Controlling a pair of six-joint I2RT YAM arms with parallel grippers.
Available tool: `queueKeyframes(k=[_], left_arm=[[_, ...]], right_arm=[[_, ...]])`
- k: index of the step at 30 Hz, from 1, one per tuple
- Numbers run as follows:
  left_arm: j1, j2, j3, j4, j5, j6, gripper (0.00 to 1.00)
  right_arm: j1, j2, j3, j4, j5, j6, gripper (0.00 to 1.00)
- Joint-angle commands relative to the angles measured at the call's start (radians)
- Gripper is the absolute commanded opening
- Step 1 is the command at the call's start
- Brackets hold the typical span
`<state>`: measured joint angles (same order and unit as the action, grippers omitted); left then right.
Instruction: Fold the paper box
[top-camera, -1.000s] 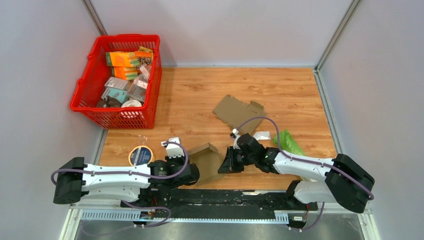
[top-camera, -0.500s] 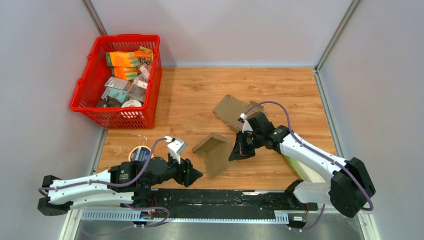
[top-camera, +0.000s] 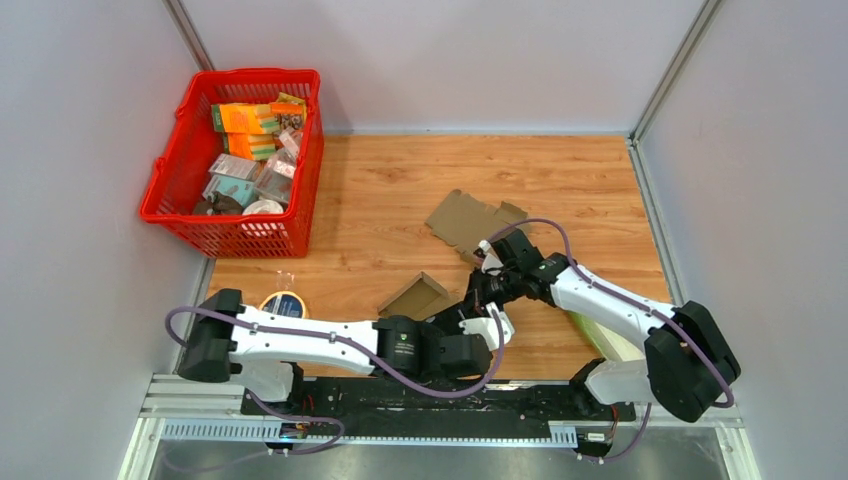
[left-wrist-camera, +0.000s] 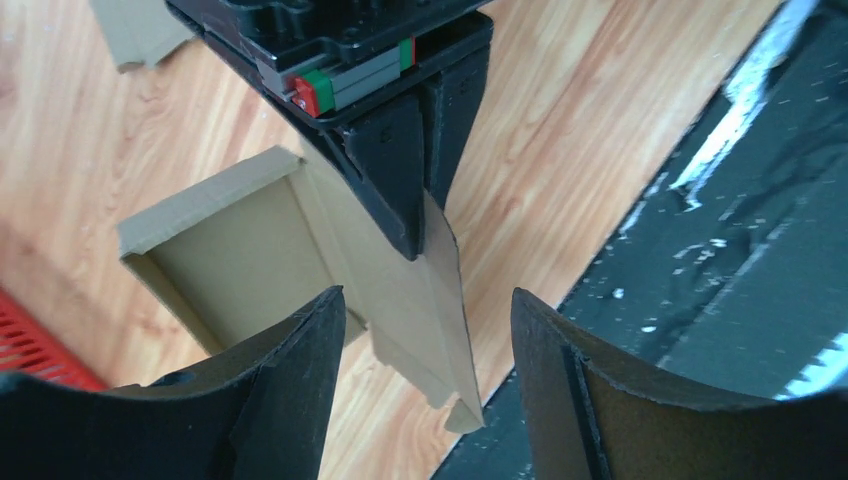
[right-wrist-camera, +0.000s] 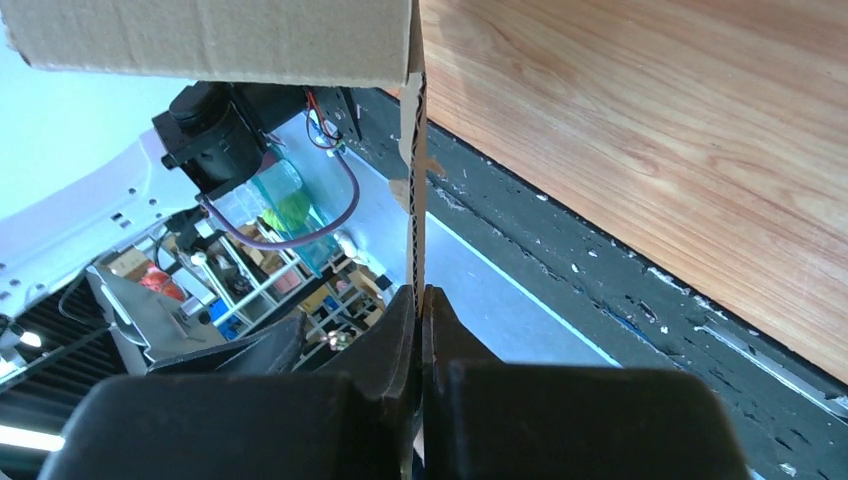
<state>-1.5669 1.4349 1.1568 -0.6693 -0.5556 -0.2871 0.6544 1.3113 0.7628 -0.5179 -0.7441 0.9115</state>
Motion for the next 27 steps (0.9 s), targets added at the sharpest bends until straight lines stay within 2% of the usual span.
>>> queueKeyframes(k=[1,7,15,17,18,19,20,22,23,24,25,26,27], left_arm=[[-0.025,0.051,0.072,-0.094,-0.173,0.048,0.68],[-0.036,0.165,0.125,-0.160,-0.181,0.032,0.66],[-0.036,0.222,0.156,-0.199,-0.211,0.031,0.55],[-0.036,0.226,0.158,-0.208,-0.221,0.029,0.44],[-0.036,0.228,0.156,-0.214,-0.228,0.025,0.37],[-0.036,0.229,0.156,-0.223,-0.233,0.020,0.25],[-0.036,0.229,0.156,-0.228,-0.239,0.013,0.21],[-0.036,0.219,0.150,-0.230,-0.236,-0.003,0.08],[-0.035,0.211,0.147,-0.225,-0.236,-0.010,0.05],[-0.036,0.202,0.136,-0.222,-0.234,-0.017,0.00],[-0.036,0.179,0.130,-0.214,-0.234,-0.023,0.00],[-0.035,0.164,0.123,-0.210,-0.234,-0.029,0.00],[-0.036,0.147,0.103,-0.207,-0.236,-0.043,0.00]], right_arm=[[-0.013,-0.050,-0.042,0.076,-0.027,0.108,0.03],[-0.013,-0.084,-0.097,0.157,-0.043,0.199,0.04],[-0.015,-0.112,-0.105,0.179,-0.035,0.211,0.05],[-0.015,-0.125,-0.102,0.180,-0.028,0.216,0.05],[-0.015,-0.141,-0.100,0.180,-0.026,0.211,0.05],[-0.016,-0.147,-0.099,0.180,-0.024,0.211,0.06],[-0.015,-0.152,-0.094,0.179,-0.020,0.201,0.06],[-0.015,-0.156,-0.085,0.170,-0.017,0.173,0.09],[-0.016,-0.155,-0.076,0.153,-0.020,0.156,0.12],[-0.015,-0.150,-0.054,0.144,-0.024,0.103,0.18],[-0.016,-0.147,-0.042,0.131,-0.026,0.072,0.23],[-0.015,-0.147,-0.024,0.092,-0.017,0.031,0.39],[-0.018,-0.153,0.013,0.053,0.004,-0.052,0.48]])
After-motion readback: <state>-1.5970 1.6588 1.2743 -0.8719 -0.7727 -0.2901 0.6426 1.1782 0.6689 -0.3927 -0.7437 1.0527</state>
